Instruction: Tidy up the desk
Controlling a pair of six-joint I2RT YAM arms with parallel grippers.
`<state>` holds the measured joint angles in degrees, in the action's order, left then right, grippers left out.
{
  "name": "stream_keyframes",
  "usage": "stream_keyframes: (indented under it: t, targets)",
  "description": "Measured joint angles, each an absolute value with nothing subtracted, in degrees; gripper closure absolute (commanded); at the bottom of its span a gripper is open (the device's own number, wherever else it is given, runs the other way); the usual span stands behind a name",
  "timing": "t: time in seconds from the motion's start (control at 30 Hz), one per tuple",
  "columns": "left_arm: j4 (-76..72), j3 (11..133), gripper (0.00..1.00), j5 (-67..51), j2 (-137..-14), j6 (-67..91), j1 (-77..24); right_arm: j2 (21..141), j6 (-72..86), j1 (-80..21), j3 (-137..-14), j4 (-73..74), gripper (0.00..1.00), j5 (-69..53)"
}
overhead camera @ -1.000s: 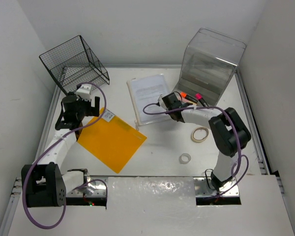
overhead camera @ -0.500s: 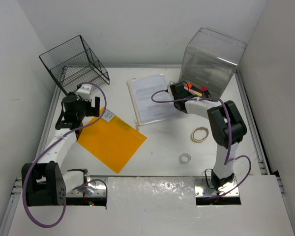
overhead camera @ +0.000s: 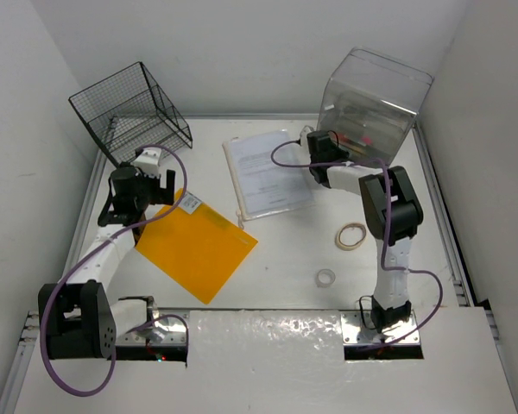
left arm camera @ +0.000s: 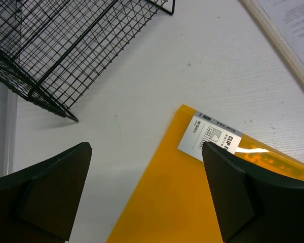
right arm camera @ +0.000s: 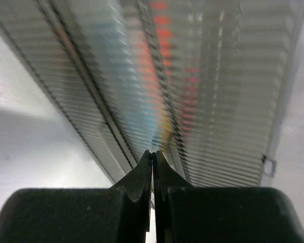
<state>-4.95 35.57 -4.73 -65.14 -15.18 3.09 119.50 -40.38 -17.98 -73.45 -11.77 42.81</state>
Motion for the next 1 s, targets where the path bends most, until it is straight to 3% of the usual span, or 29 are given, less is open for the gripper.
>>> stream_keyframes:
  t: [0.3, 0.37, 0.4, 0.53, 1.0]
  targets:
    - [-4.97, 35.55, 0.11, -3.62, -66.50, -15.84, 3.09, 122.30, -45.82, -17.72, -73.60, -18.28, 1.00, 43.46]
    - [-4.97, 35.55, 0.11, -3.57, -66.65, -16.01, 3.09, 121.91, -46.54, -17.69, -71.75, -20.16, 0.92, 43.22]
    - [-4.97, 35.55, 0.11, -3.57, -66.67, -16.03, 3.09, 121.36, -46.72, -17.78, -70.13, -20.97, 0.82, 42.68]
    - [-4.95, 35.57, 0.11, -3.66, -66.87, -16.10, 3.09, 117.91, -47.88, -18.24, -62.54, -23.22, 0.73, 39.79]
    - [-4.89, 35.57, 0.11, -4.12, -68.69, -16.21, 3.11, 119.92, -54.59, -19.27, -60.80, -32.40, 0.72, 40.66]
